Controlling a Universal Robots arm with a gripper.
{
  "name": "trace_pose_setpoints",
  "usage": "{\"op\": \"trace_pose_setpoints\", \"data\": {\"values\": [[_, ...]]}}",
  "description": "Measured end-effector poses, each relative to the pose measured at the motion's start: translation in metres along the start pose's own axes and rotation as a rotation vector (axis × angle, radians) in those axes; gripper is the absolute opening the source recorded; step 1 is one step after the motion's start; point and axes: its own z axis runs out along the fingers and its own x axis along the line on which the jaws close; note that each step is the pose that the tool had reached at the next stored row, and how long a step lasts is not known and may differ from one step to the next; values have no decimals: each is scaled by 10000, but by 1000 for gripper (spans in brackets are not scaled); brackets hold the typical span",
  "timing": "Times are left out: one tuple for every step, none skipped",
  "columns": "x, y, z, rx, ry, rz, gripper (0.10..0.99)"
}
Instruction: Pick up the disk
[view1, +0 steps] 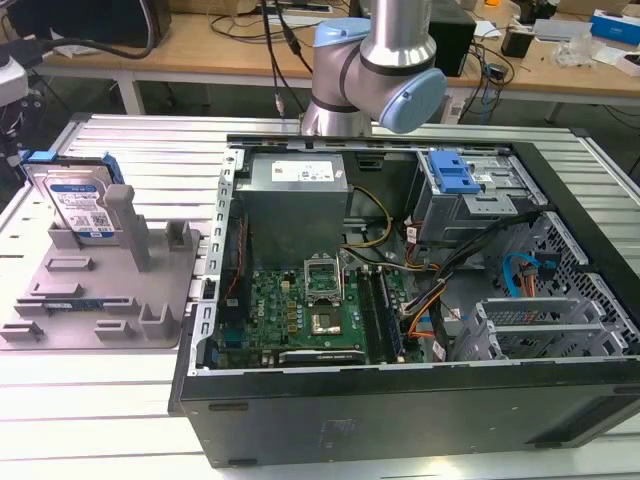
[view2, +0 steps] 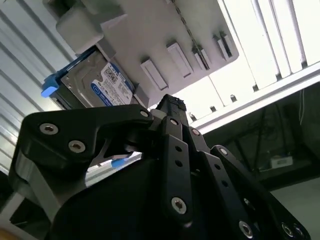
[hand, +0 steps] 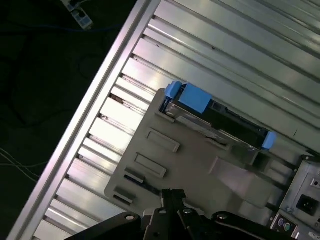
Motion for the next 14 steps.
{"op": "trace_pose_setpoints", "data": {"values": [[0, 0, 2, 1, 7, -180, 106], [0, 0, 4, 1, 17, -419, 106], [0, 0, 5, 1, 25, -605, 106], [0, 0, 8, 1, 33, -850, 106], [0, 0, 9, 1, 40, -1040, 106], [0, -1, 12, 0, 52, -1362, 106], [0, -1, 15, 0, 65, -1705, 106], [0, -1, 18, 0, 79, -2091, 106], [0, -1, 19, 0, 86, -2271, 106], [0, -1, 20, 1, 97, -2554, 169], [0, -1, 23, 1, 115, -3018, 298], [0, -1, 27, 1, 131, -3442, 357], [0, -1, 31, 2, 153, -3973, 482], [0, -2, 33, 2, 162, -4210, 482]]}}
